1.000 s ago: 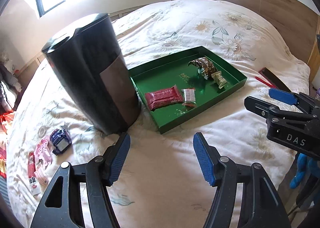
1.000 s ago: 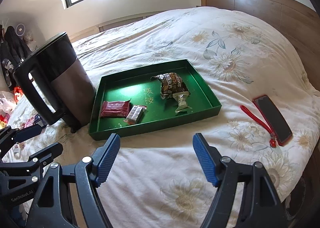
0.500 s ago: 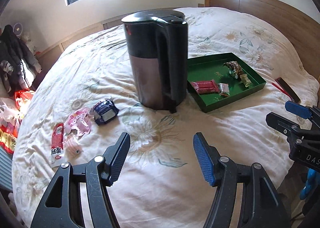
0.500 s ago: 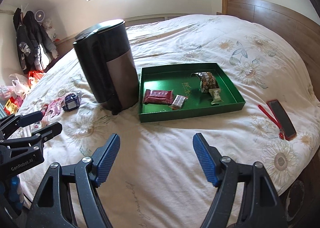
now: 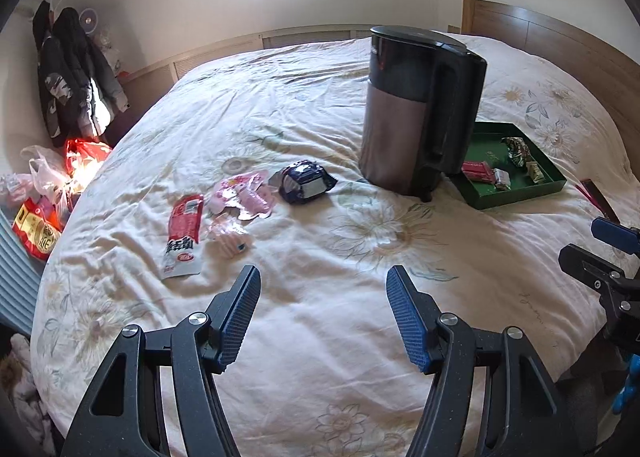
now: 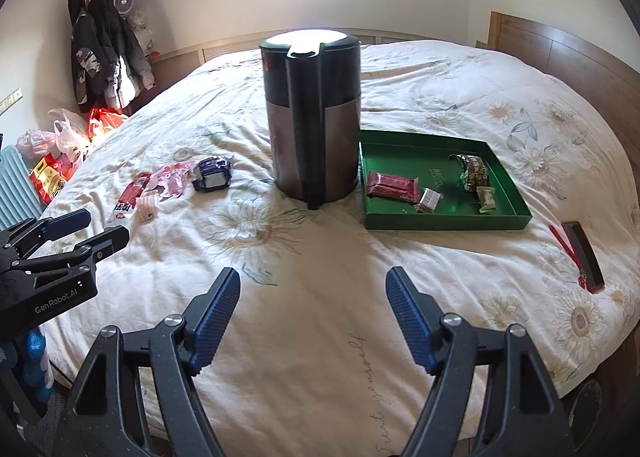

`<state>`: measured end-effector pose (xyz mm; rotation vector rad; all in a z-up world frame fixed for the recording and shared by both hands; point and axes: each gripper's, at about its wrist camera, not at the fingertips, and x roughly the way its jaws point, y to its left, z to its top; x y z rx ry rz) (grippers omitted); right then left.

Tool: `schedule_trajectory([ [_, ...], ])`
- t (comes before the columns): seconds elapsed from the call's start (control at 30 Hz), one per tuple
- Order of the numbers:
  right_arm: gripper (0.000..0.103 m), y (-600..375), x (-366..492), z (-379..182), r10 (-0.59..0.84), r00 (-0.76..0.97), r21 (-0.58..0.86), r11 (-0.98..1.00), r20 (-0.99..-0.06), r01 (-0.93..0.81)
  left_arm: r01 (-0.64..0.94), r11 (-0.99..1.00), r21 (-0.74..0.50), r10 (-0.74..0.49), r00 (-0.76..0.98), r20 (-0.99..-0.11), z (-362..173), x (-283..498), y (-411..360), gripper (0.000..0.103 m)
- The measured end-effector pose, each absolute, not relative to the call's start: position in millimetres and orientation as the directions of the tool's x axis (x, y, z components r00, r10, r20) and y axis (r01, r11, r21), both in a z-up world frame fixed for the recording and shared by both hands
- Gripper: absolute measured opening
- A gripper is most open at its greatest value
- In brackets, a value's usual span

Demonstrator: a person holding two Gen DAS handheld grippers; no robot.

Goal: Organize snacks
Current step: 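Lift both tools away from the tray toward the remaining snacks, then grasp the pink-striped translucent packet with the left tool while the right tool grasps the blue packet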

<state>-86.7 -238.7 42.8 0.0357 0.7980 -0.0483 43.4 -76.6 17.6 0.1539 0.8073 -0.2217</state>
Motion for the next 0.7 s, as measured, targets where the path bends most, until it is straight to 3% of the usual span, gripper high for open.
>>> schedule_trajectory([
  [0.4,0.103,-187.2,-67.1,29.3,0.079,0.693,0.050,0.997,-0.716,-0.063,0.082,0.995,0.055,-0.012,0.649,-0.760,-9.8,36.6,-2.3,0.060],
  [0.7,0.103,-159.0,-34.9,9.8,0.142,0.661,0.072,0.989,-0.737,-0.132,0.000,1.000,0.001,0.000,0.618,-0.786,-30.2,56.1,30.1,0.060],
])
